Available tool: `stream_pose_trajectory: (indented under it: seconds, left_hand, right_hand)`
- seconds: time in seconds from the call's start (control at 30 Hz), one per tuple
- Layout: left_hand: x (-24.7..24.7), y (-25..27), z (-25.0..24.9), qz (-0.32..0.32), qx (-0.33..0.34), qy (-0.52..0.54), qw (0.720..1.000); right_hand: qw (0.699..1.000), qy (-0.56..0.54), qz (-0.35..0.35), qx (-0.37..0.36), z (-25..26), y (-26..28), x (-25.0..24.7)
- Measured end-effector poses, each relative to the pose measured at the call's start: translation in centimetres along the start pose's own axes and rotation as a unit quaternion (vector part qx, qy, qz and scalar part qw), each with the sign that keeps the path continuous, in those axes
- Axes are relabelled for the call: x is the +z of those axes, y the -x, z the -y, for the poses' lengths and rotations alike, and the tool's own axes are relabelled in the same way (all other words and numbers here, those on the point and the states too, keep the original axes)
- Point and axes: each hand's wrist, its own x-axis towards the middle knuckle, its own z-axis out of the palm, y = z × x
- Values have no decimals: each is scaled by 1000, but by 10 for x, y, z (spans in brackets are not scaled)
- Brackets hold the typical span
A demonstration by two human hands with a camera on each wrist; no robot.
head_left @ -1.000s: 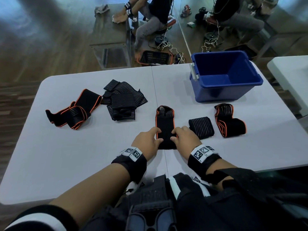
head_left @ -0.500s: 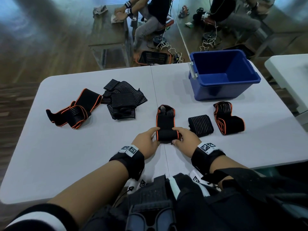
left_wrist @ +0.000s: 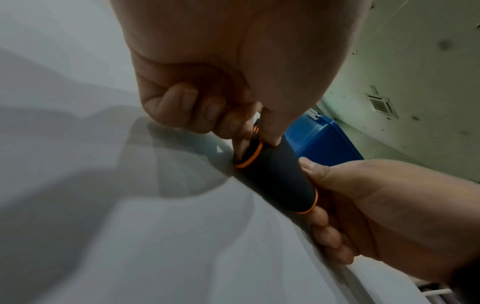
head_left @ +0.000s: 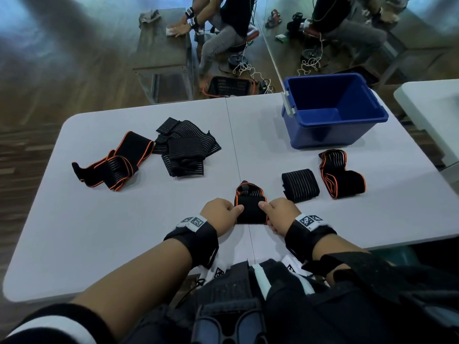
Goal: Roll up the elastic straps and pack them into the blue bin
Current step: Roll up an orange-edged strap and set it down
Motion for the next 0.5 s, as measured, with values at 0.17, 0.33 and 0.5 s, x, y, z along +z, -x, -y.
stream_pose_trajectory:
  seconds: [0.17,0.33,0.5]
  left_hand:
    - [-8,10,2,-36,-1,27,999]
    - [-11,11,-3,-43,39,75,995]
    - [-5,8,-7,-3,41,101,994]
  right_hand:
    - [998,55,-19,-16,-1,7,-4]
    - [997,9,-58,-42,1,14,-2]
    - [996,54,-50,-48,-4,30,-1]
